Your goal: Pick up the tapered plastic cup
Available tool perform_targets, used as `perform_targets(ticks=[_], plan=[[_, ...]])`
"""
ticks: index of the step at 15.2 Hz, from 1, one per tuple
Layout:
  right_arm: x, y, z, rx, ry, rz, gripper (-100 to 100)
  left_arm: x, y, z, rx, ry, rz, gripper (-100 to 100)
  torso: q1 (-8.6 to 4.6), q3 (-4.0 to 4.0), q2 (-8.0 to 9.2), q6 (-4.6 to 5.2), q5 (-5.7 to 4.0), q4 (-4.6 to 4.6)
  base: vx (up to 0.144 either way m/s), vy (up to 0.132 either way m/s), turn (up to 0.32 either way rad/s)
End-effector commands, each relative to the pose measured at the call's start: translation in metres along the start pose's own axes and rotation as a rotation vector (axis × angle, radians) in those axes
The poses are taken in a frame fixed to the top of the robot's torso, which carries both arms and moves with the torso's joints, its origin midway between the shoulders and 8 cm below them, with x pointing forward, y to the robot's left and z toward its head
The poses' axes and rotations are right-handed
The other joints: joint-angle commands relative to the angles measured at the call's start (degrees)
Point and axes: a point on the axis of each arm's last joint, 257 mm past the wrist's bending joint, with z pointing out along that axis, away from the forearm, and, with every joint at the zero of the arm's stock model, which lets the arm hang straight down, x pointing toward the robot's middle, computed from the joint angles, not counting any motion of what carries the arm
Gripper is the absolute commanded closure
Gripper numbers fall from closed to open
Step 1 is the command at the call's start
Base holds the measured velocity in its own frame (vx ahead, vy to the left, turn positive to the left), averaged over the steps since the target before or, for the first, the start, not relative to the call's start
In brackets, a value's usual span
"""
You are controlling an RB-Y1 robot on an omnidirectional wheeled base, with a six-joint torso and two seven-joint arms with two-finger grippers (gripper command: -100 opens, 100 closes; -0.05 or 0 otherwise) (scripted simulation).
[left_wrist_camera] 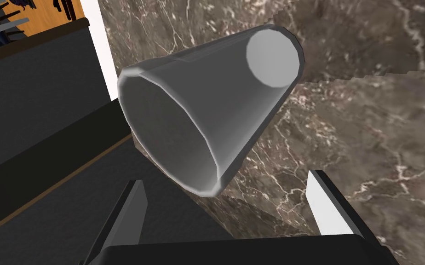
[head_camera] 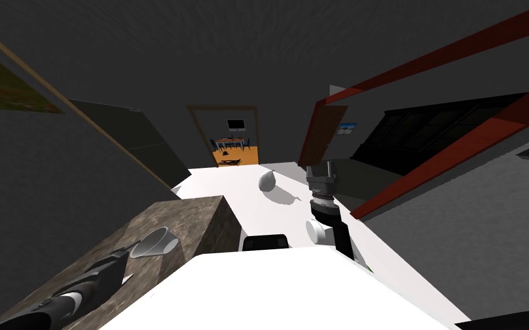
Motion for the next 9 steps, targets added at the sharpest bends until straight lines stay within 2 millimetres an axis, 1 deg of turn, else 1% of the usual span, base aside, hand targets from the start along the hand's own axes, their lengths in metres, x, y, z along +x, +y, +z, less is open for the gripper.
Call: perform_targets(ticks=[1,3,4,6,7,8,9], plan=[[0.0,0.0,0.0,0.0,0.0,0.0,0,-0.009,0.011,-0.008,-0.047,-0.009,-0.01,-100,0.0,0.0,0.0,0.0,0.0,0.0,0.055,0.006,-0.1],[0.0,0.0,0.0,0.0,0.0,0.0,0,-0.008,0.02,-0.009,-0.081,-0.006,-0.01,-100,0.02,-0.02,-0.04,0.01,0.0,-0.01,0.054,0.013,-0.064],[0.0,0.0,0.0,0.0,0.0,0.0,0,-0.015,0.027,-0.016,-0.111,-0.013,-0.02,-100,0.02,-0.02,-0.03,0.0,0.0,-0.01,0.065,0.012,-0.086],[0.0,0.0,0.0,0.0,0.0,0.0,0,-0.014,0.035,-0.017,-0.141,-0.01,-0.02,-100,0.02,-0.04,-0.08,0.01,0.0,-0.02,0.059,0.011,-0.07],[0.0,0.0,0.0,0.0,0.0,0.0,0,-0.02,0.044,-0.026,-0.174,-0.016,-0.029,-100,0.01,-0.03,-0.05,0.0,0.0,-0.01,0.057,0.015,-0.082],[0.0,0.0,0.0,0.0,0.0,0.0,0,-0.02,0.049,-0.027,-0.194,-0.014,-0.029,-100,0.02,-0.03,-0.05,0.01,0.0,-0.01,0.064,0.021,-0.082],[0.0,0.0,0.0,0.0,0.0,0.0,0,-0.02,0.05,-0.027,-0.198,-0.014,-0.029,-100,0.04,-0.04,-0.07,0.01,0.01,-0.01,0.047,0.011,-0.033]])
